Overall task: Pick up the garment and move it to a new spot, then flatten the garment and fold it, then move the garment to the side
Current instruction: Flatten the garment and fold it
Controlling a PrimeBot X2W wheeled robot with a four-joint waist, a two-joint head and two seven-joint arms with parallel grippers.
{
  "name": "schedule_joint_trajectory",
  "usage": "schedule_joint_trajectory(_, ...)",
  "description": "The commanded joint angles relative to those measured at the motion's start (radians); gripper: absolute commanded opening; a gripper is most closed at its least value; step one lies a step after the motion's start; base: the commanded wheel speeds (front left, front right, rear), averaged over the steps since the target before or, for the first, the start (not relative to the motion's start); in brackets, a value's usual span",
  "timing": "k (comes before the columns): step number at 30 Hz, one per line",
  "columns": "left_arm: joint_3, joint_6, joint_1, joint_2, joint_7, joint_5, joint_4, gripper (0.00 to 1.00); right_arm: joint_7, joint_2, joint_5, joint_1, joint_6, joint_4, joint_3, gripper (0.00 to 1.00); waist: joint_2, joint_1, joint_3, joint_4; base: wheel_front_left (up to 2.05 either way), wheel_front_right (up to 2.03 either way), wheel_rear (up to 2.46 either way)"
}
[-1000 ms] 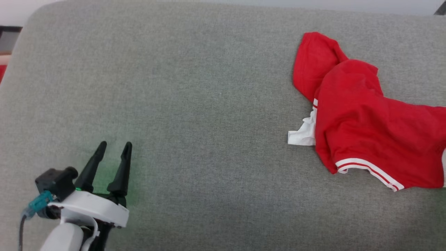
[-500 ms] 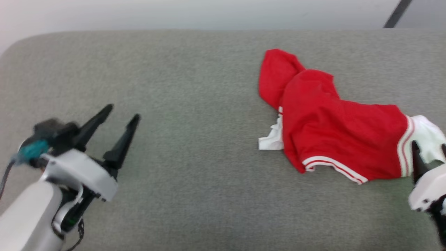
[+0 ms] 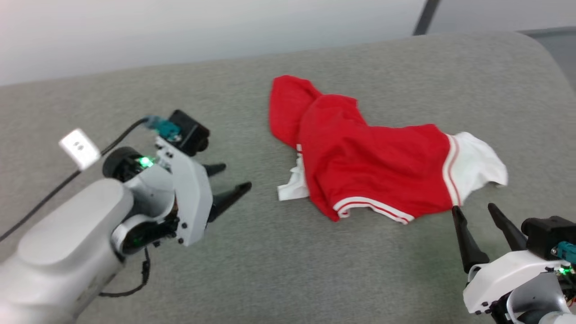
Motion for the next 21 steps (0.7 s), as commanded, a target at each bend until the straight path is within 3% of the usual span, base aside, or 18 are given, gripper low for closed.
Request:
schedule_joint_trajectory(1,-0.022,0.002,-0.03,-0.008,0.041,-0.042,0.025,1.0,-0.008,0.002,0.007,0.01,-0.001,-0.01,0.012,1.0,0.0,0.0,0.007,-0.061,0.0,0.0,0.0)
schedule_joint_trajectory(10,-0.113,0.002,-0.129,-0.05,0.191,-0.241,0.185,1.0,-0.026,0.003,0.02,-0.013,-0.001,-0.051,0.088,1.0,0.0,0.0,0.071,-0.164,0.0,0.0,0.0)
schedule_joint_trajectory(21,-0.197,0.002,-0.159,-0.041,0.195,-0.314,0.26,1.0,-0.047,0.003,0.026,-0.021,-0.001,-0.055,0.133,1.0,0.0,0.0,0.118,-0.213,0.0,0.0,0.0)
